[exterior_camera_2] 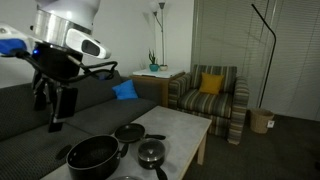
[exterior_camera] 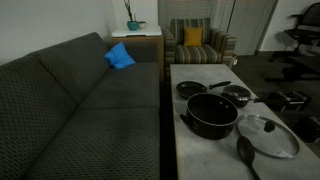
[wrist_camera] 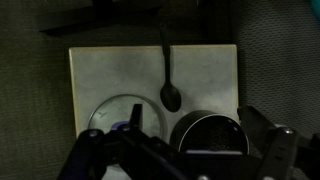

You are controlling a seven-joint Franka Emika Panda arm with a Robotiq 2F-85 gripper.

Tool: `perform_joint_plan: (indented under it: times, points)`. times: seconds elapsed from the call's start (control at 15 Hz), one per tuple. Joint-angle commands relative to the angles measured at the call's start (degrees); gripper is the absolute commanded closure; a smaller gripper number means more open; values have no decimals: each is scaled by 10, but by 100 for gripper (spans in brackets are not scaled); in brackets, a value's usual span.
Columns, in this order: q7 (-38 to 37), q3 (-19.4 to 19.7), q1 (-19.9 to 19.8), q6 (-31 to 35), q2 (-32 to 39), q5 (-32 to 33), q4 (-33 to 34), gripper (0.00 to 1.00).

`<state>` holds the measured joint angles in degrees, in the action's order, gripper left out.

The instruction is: Pick the lid on the table on put it on the big pot

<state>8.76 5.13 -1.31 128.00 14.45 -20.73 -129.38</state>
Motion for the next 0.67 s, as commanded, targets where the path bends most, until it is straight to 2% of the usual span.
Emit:
perform_joint_plan:
  times: [0.0, 0.2, 0.6]
  points:
    - [-4, -17, -16, 0, 1, 5, 2, 0]
    - [-15, -23, -6, 64, -8, 9, -18, 0]
    - [-29, -49, -16, 138, 83, -13, 31, 0]
